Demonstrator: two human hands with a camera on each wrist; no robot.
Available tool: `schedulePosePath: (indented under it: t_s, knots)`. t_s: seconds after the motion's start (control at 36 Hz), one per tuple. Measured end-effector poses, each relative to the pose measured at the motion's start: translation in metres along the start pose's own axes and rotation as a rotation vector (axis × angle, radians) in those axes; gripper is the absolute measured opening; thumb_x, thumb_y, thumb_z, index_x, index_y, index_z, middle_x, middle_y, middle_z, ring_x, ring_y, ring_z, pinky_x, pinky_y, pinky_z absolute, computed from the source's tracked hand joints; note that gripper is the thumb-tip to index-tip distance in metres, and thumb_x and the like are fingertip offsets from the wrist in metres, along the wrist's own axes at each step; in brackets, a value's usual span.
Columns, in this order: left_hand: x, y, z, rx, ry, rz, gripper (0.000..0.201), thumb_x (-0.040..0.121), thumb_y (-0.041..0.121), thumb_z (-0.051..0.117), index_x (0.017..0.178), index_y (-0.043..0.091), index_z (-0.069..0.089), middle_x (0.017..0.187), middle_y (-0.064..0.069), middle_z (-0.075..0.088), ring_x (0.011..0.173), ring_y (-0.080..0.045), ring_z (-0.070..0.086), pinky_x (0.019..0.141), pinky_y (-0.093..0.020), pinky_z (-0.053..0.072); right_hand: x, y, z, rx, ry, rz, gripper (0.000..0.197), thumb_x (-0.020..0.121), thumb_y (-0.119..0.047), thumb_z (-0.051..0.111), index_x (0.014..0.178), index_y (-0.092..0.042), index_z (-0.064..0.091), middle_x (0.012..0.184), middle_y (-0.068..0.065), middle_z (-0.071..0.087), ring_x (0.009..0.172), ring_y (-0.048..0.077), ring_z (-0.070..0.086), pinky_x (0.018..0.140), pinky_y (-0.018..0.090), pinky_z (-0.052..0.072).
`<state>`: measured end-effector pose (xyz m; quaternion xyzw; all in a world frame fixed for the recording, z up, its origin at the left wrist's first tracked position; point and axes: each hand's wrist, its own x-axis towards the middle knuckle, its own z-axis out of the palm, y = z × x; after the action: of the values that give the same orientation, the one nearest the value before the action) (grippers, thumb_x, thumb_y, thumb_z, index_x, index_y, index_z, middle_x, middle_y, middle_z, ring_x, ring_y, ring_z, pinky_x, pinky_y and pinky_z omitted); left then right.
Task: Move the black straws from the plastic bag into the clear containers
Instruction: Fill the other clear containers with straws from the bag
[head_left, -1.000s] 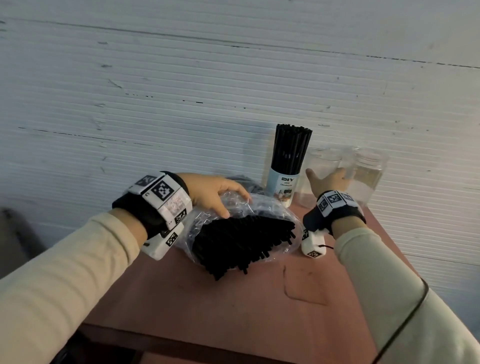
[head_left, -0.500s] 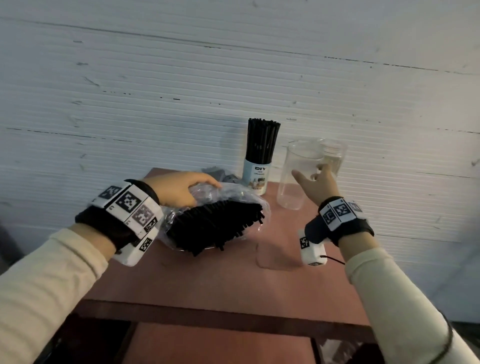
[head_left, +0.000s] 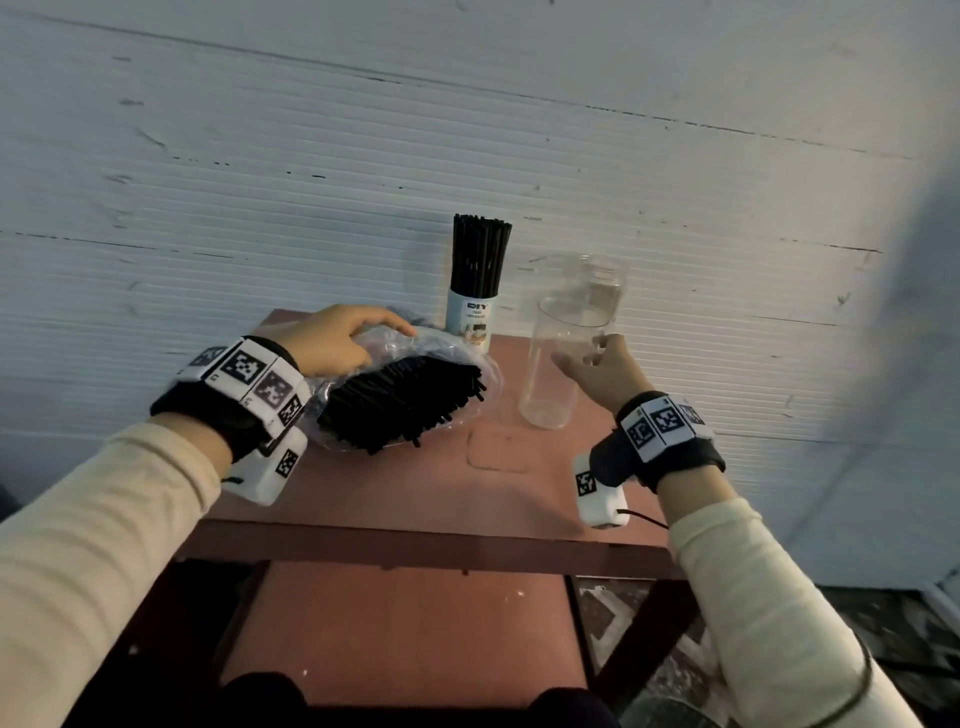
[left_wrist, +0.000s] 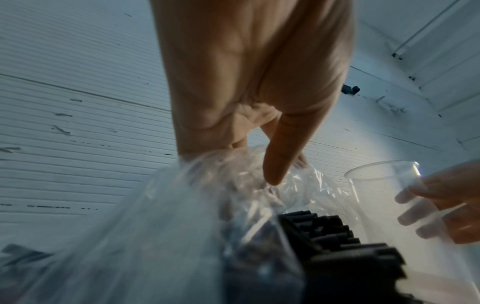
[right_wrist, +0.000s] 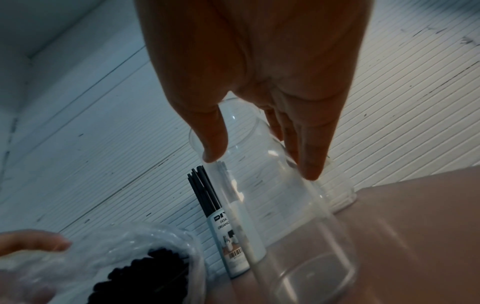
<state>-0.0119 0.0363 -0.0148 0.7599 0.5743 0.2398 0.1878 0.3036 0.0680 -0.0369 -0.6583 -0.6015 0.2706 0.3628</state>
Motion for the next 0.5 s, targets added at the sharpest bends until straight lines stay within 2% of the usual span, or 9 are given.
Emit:
schedulePosePath:
  t_s: [0.06, 0.11, 0.17, 0.19, 0.25, 0.33, 0.39, 0.44, 0.5]
  knots:
    - [-0.002, 0.003, 0.000, -0.060, 0.020, 0.005, 0.056, 0.089, -0.010, 0.053, 0.113, 0.040, 0.059, 0.153, -0.001, 0.042, 0.143, -0.020, 0.035, 0.067, -0.019, 0.044, -0.002, 0.000, -0.001, -0.013, -0.013, 0.017, 0.084, 0.087, -0.042, 0.066, 0.146, -0.004, 0.021, 0.144, 0.015, 0.043, 0.129, 0.028, 0.046, 0.098, 0.034, 0.038]
    - [-0.003, 0.006, 0.000, -0.140, 0.048, 0.008, 0.047, 0.090, -0.008, 0.056, 0.112, 0.033, 0.061, 0.152, -0.002, 0.043, 0.142, -0.021, 0.036, 0.079, -0.026, 0.042, -0.004, -0.001, -0.003, -0.043, 0.001, 0.020, 0.091, 0.083, -0.045, 0.069, 0.146, -0.002, 0.019, 0.143, 0.016, 0.043, 0.129, 0.030, 0.046, 0.100, 0.036, 0.040]
    - [-0.003, 0.006, -0.002, -0.202, 0.088, 0.005, 0.042, 0.089, -0.004, 0.062, 0.106, 0.035, 0.065, 0.138, -0.003, 0.054, 0.126, -0.018, 0.050, 0.084, -0.034, 0.044, -0.010, -0.006, -0.003, -0.052, 0.066, -0.015, 0.102, 0.079, -0.048, 0.072, 0.148, -0.002, 0.013, 0.149, 0.017, 0.034, 0.135, 0.031, 0.038, 0.108, 0.043, 0.036]
    - [-0.002, 0.006, -0.003, -0.222, 0.107, -0.001, 0.044, 0.088, -0.002, 0.063, 0.099, 0.040, 0.066, 0.121, -0.005, 0.060, 0.109, -0.018, 0.056, 0.081, -0.035, 0.044, -0.014, -0.009, -0.002, -0.062, 0.132, -0.067, 0.104, 0.079, -0.047, 0.073, 0.149, -0.002, 0.012, 0.153, 0.017, 0.026, 0.139, 0.031, 0.031, 0.112, 0.044, 0.032]
    - [-0.002, 0.004, -0.006, -0.245, 0.124, -0.030, 0.049, 0.086, -0.003, 0.063, 0.094, 0.045, 0.066, 0.093, -0.012, 0.058, 0.082, -0.021, 0.052, 0.072, -0.037, 0.041, -0.024, -0.019, 0.001, -0.109, 0.297, -0.236, 0.094, 0.082, -0.043, 0.070, 0.148, -0.003, 0.017, 0.152, 0.017, 0.020, 0.141, 0.032, 0.022, 0.116, 0.041, 0.023]
    - [0.000, 0.002, -0.011, -0.264, 0.121, -0.043, 0.051, 0.086, -0.004, 0.061, 0.096, 0.045, 0.067, 0.090, -0.026, 0.064, 0.076, -0.025, 0.051, 0.071, -0.039, 0.040, -0.036, -0.036, 0.011, -0.198, 0.489, -0.533, 0.061, 0.085, -0.033, 0.064, 0.134, -0.005, 0.039, 0.135, 0.015, 0.034, 0.126, 0.030, 0.033, 0.109, 0.033, 0.025]
    - [-0.001, 0.005, -0.013, -0.283, 0.144, -0.033, 0.050, 0.086, -0.005, 0.060, 0.095, 0.044, 0.067, 0.095, -0.024, 0.066, 0.080, -0.025, 0.052, 0.073, -0.039, 0.040, -0.041, -0.050, 0.022, -0.242, 0.434, -0.650, 0.040, 0.088, -0.029, 0.060, 0.120, -0.008, 0.050, 0.123, 0.009, 0.043, 0.114, 0.021, 0.040, 0.099, 0.028, 0.032]
    - [-0.001, 0.008, -0.014, -0.284, 0.154, -0.024, 0.047, 0.086, -0.003, 0.062, 0.095, 0.043, 0.068, 0.096, -0.021, 0.064, 0.083, -0.024, 0.052, 0.076, -0.037, 0.041, -0.045, -0.065, 0.037, -0.247, 0.247, -0.718, 0.022, 0.092, -0.026, 0.055, 0.108, -0.011, 0.059, 0.112, 0.002, 0.055, 0.103, 0.014, 0.049, 0.090, 0.025, 0.041]
    - [-0.001, 0.010, -0.015, -0.272, 0.161, -0.009, 0.047, 0.087, 0.000, 0.062, 0.093, 0.047, 0.068, 0.087, -0.019, 0.058, 0.082, -0.023, 0.051, 0.075, -0.036, 0.041, -0.047, -0.079, 0.057, -0.269, 0.049, -0.743, 0.018, 0.093, -0.025, 0.053, 0.094, -0.012, 0.065, 0.097, 0.000, 0.064, 0.090, 0.013, 0.058, 0.083, 0.028, 0.049]
